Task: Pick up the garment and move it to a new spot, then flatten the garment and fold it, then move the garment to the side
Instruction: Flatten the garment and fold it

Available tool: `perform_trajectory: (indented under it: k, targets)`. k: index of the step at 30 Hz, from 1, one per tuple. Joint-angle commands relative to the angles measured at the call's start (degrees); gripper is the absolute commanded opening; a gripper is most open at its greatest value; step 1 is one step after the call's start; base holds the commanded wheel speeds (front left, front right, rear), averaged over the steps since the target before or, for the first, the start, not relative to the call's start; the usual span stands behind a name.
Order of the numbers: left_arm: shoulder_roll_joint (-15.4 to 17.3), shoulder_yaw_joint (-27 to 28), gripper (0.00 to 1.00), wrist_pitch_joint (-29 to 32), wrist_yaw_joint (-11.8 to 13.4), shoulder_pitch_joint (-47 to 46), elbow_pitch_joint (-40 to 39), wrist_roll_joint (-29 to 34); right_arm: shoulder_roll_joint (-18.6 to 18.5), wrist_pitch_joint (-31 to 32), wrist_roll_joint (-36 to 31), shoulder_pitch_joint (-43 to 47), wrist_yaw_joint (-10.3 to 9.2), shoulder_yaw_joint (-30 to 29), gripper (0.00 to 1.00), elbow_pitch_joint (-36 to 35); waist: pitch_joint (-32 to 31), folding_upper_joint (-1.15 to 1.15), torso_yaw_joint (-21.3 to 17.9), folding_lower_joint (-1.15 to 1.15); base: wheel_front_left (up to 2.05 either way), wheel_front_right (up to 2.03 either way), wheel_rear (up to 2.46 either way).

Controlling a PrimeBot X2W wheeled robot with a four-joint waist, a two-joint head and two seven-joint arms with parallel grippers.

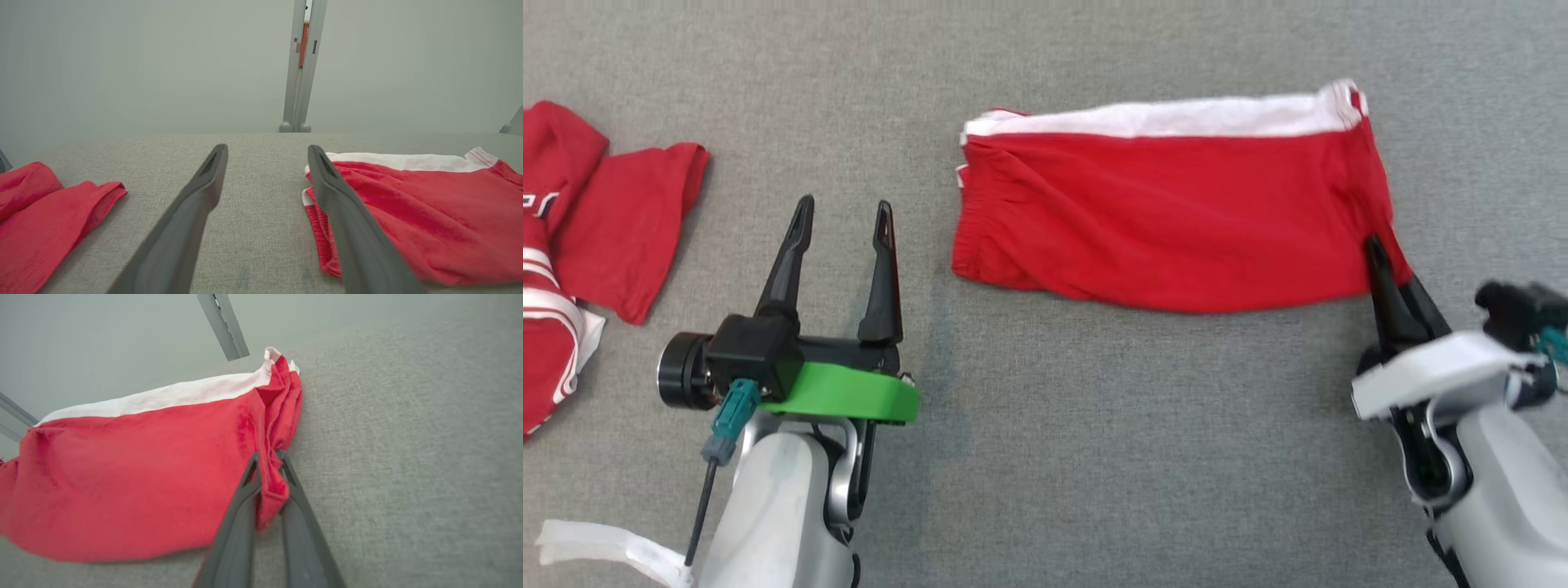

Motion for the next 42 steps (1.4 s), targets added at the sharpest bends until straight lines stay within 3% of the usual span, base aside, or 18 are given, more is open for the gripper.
perform_trajectory:
  k: [1,8,16,18,24,28,33,34,35,36,42]
  targets:
    - [0.2,0.3,1.0,-0.2,-0.2,1.2,-0.1,-0.3,0.2,-0.2,-1.1,2.9,-0.08,-1.9,0.0,-1.9,-2.2,0.0,-1.4,0.0,0.0,0.0,0.0]
    - [0.2,0.4,1.0,-0.2,-0.2,3.4,-0.2,-0.7,1.4,-0.2,-4.0,10.3,-0.08,-6.7,0.0,-5.4,-4.5,0.0,-1.7,0.0,0.0,0.0,0.0]
    - [0.2,-0.8,1.0,-0.2,-0.1,4.0,-0.2,-1.2,0.4,2.3,-8.7,6.2,-0.08,-5.2,0.0,-7.2,-5.7,0.0,-0.9,0.0,0.0,0.0,0.0]
    - [0.2,-1.0,1.0,-0.2,-0.1,3.8,-0.2,-1.2,0.8,3.4,-10.5,3.6,-0.08,-3.1,0.0,-8.5,-5.8,0.0,-0.7,0.0,0.0,0.0,0.0]
    - [0.2,-2.1,1.0,-0.2,0.0,2.7,-0.2,-1.8,4.4,7.1,-12.1,-4.0,-0.08,10.3,0.0,-11.1,-6.0,0.0,0.9,0.0,0.0,0.0,0.0]
    - [0.2,-2.9,1.0,-0.2,0.3,2.1,-0.4,-2.5,6.6,8.2,-10.0,-6.8,-0.08,18.9,0.0,-8.9,-5.5,0.0,2.3,0.0,0.0,0.0,0.0]
    - [0.2,-3.2,1.0,-0.2,0.9,1.7,-0.8,-3.4,7.5,7.4,-7.8,-7.3,-0.08,24.3,0.0,-4.4,-4.7,0.0,3.2,0.0,0.0,0.0,0.0]
    - [0.2,-3.3,1.0,-0.2,0.9,1.7,-0.8,-3.4,7.5,6.8,-7.5,-7.5,-0.08,24.8,0.07,-3.5,-4.6,0.0,3.3,0.0,0.0,0.0,0.0]
    - [0.2,-3.3,1.0,-0.2,1.0,1.7,-0.9,-3.5,7.6,6.3,-6.9,-7.7,-0.08,25.3,0.33,-3.0,-4.4,0.0,3.3,0.0,0.0,0.0,0.0]
    - [0.2,-3.3,1.0,-0.2,1.1,1.7,-0.9,-3.5,7.8,5.2,-6.7,-8.0,-0.08,25.6,1.0,-2.6,-4.3,0.0,3.3,0.0,0.0,0.0,0.0]
    - [0.2,-2.8,1.0,-0.2,1.4,1.7,-0.6,-3.0,6.2,0.5,-6.7,-8.2,-0.08,23.7,1.0,-6.5,-4.2,0.0,2.7,0.0,0.0,0.0,0.0]
